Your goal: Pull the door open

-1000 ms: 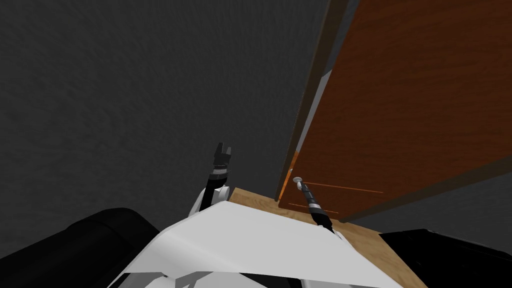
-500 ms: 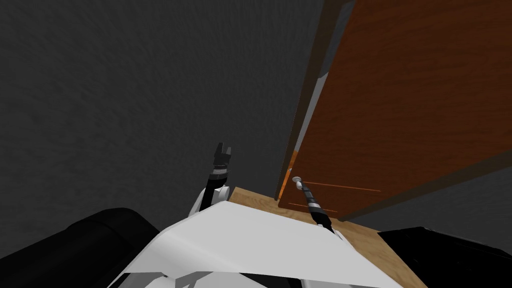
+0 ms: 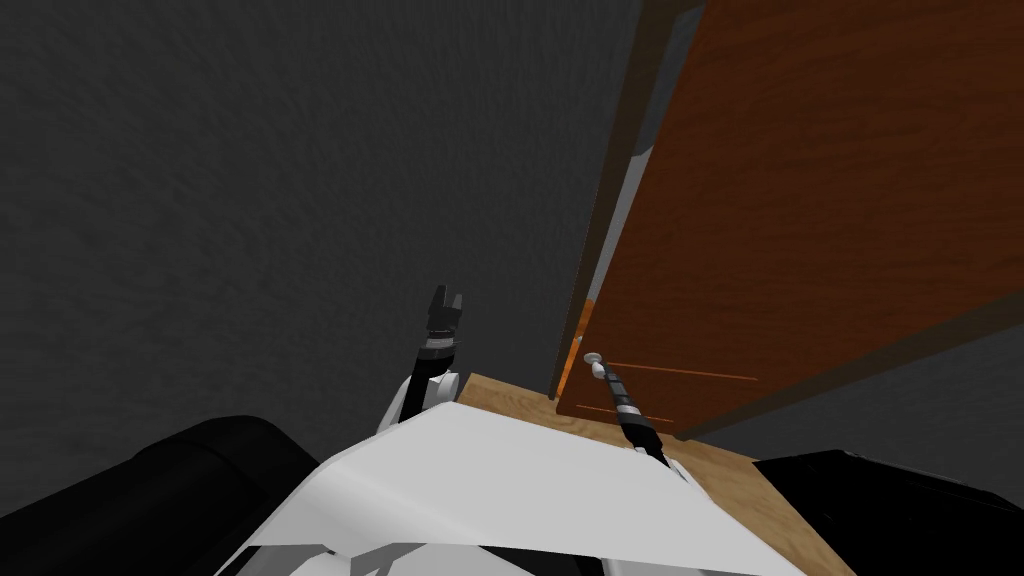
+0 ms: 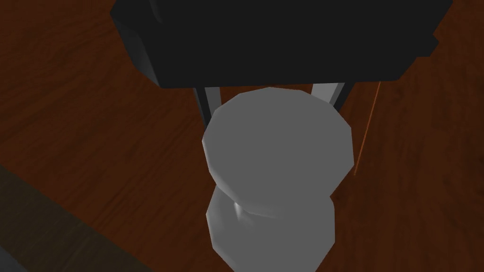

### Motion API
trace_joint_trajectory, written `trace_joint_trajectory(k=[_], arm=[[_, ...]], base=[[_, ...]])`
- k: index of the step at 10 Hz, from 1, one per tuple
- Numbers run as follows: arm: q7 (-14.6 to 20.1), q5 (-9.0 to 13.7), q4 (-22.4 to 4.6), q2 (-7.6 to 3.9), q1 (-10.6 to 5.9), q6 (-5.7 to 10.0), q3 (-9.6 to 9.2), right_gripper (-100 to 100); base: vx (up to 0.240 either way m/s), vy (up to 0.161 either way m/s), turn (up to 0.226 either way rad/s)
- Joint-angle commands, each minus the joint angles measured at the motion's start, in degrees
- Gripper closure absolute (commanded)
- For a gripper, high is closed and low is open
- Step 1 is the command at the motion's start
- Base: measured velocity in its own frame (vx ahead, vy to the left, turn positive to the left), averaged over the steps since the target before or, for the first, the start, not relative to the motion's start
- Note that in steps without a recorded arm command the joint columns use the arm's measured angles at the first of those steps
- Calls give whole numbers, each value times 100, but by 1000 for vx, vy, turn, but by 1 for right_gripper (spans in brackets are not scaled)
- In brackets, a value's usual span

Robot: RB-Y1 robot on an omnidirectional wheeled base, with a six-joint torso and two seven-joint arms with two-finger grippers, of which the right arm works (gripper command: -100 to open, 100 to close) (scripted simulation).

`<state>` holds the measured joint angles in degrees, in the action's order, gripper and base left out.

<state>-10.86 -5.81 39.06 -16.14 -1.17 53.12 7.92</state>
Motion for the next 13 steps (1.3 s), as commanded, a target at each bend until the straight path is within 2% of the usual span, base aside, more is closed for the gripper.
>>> trace_joint_trajectory(k=[1, 3, 4, 6, 7, 8, 9, 10, 11, 12, 13], arm=[[253, 48, 131, 137, 34, -43, -212, 100], [253, 48, 131, 137, 34, -43, -212, 100], [491, 149, 132, 122, 22, -49, -296, 100], [491, 149, 132, 122, 22, -49, -296, 100], [729, 250, 133, 106, 11, -56, -381, 100], [729, 250, 133, 106, 11, -56, -381, 100], [953, 351, 134, 90, 0, -63, -466, 100], [967, 351, 134, 90, 0, -63, -466, 100], [1180, 452, 136, 75, -11, -70, -551, 100], [1205, 452, 136, 75, -11, -70, -551, 100], [1431, 556, 137, 59, -23, -77, -639, 100]], base=[[-20, -15, 15], [-10, -19, 10], [-16, -8, 0], [-19, -4, 8], [-23, 2, 7], [-16, -8, -8], [-25, -29, 27], [-33, -17, 10], [-26, -17, 8], [-26, -16, 9], [-36, -14, 28]])
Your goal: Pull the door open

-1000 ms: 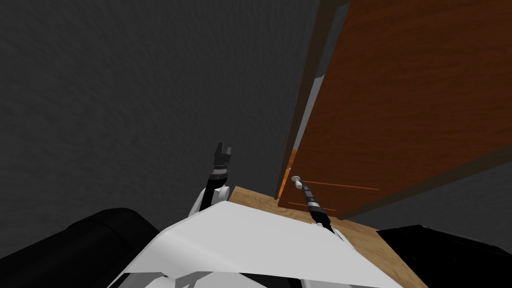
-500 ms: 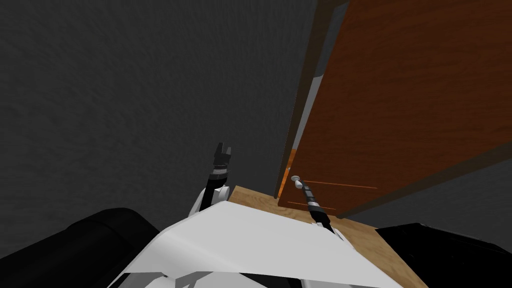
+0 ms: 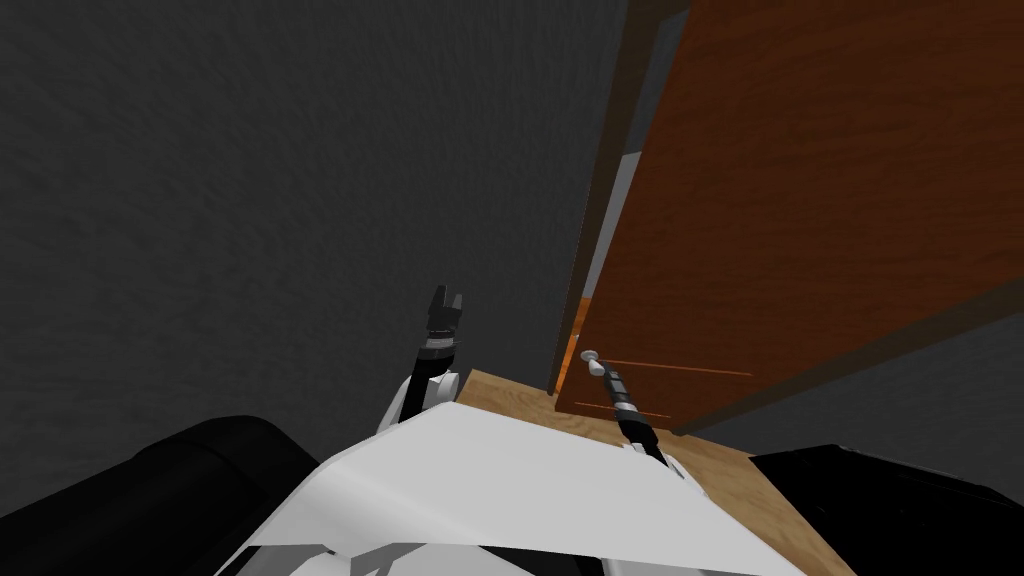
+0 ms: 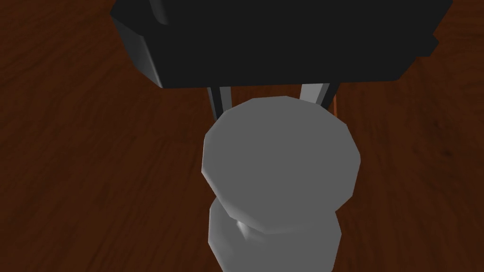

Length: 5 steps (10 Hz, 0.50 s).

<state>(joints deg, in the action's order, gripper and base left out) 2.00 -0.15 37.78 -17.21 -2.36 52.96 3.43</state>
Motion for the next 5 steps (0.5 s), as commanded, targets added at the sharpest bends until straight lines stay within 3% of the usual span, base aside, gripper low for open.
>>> trace_joint_trajectory(k=[1, 2, 3, 5], arm=[[158, -10, 265, 166, 97, -61, -190, 100], [158, -10, 265, 166, 97, -61, -190, 100], [397, 94, 267, 150, 85, -68, -277, 100], [397, 94, 267, 150, 85, -68, -277, 100]], base=[[-22, -11, -4], [-5, -6, -13], [-12, -4, 31], [-24, -6, 0]])
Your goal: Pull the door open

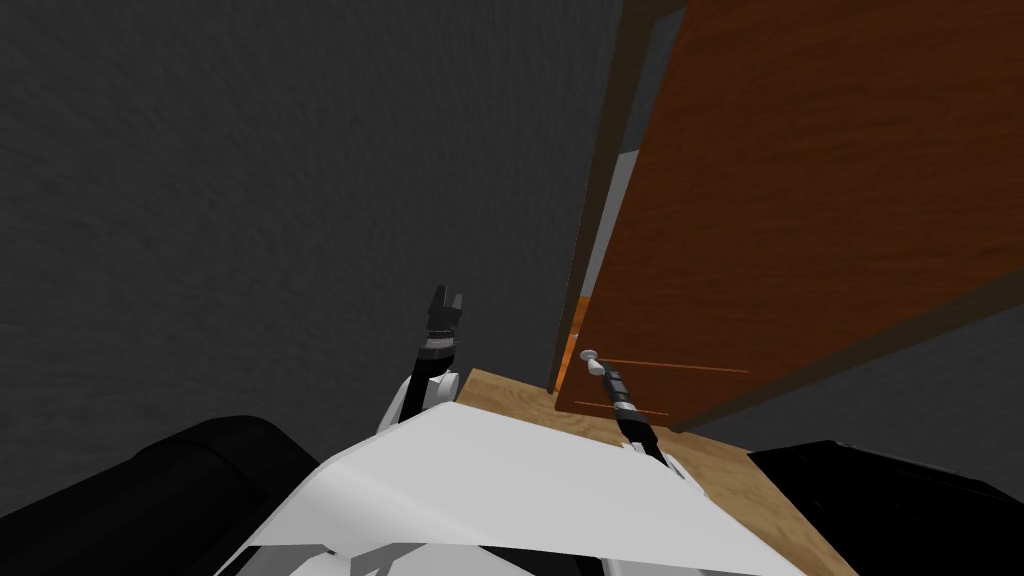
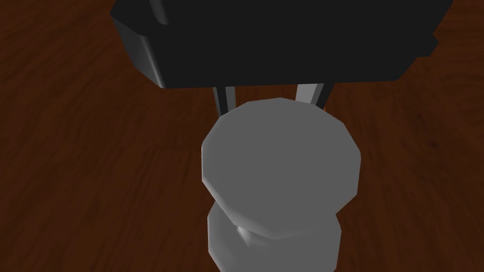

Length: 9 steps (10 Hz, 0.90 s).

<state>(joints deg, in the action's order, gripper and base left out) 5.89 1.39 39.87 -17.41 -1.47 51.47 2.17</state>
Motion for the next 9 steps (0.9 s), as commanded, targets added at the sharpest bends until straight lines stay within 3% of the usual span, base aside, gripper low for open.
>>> trace_joint_trajectory(k=[1, 2, 9], arm=[[9, -59, 58, 170, -4, 81, -152, 100], [248, 45, 59, 154, -15, 74, -239, 100], [248, 45, 59, 154, -15, 74, -239, 100]], base=[[6, -7, 9], [-10, -7, 7], [-7, -2, 3]])
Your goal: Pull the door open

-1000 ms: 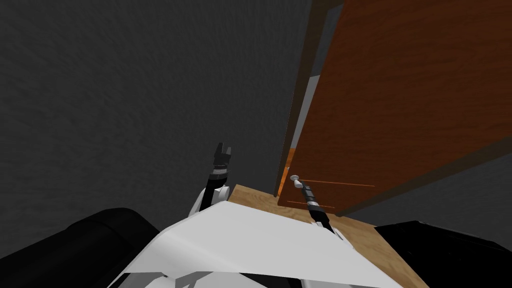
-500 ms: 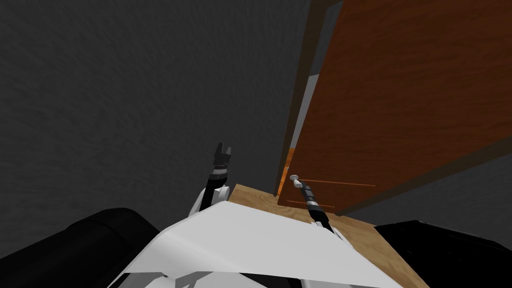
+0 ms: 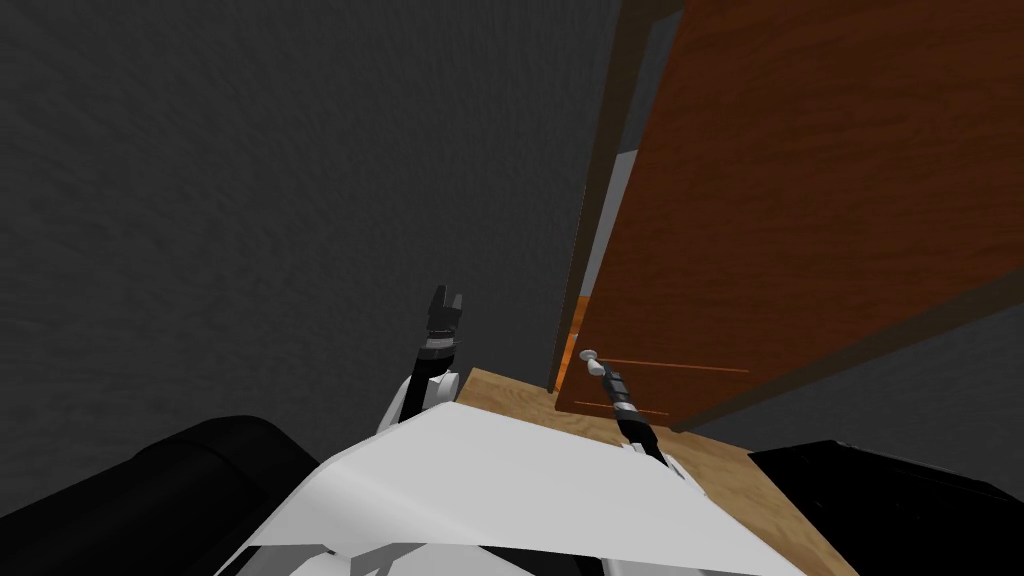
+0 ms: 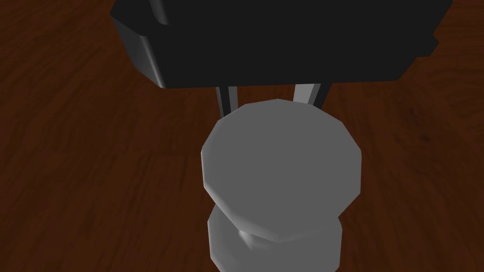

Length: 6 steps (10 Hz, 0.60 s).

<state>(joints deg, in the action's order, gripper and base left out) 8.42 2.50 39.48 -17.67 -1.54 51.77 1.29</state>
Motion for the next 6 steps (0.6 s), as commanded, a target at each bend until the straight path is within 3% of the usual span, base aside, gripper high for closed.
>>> trace_joint_trajectory(k=[1, 2, 3, 6], arm=[[-5, -67, 97, 180, -9, 44, -151, 100], [-5, -67, 97, 180, -9, 44, -151, 100], [190, 65, 197, 39, 72, -135, -33, 100], [605, 187, 180, 17, 66, -132, -105, 100]], base=[[10, 1, -13], [0, -6, -36], [-24, -39, 27], [-46, -32, 55]])
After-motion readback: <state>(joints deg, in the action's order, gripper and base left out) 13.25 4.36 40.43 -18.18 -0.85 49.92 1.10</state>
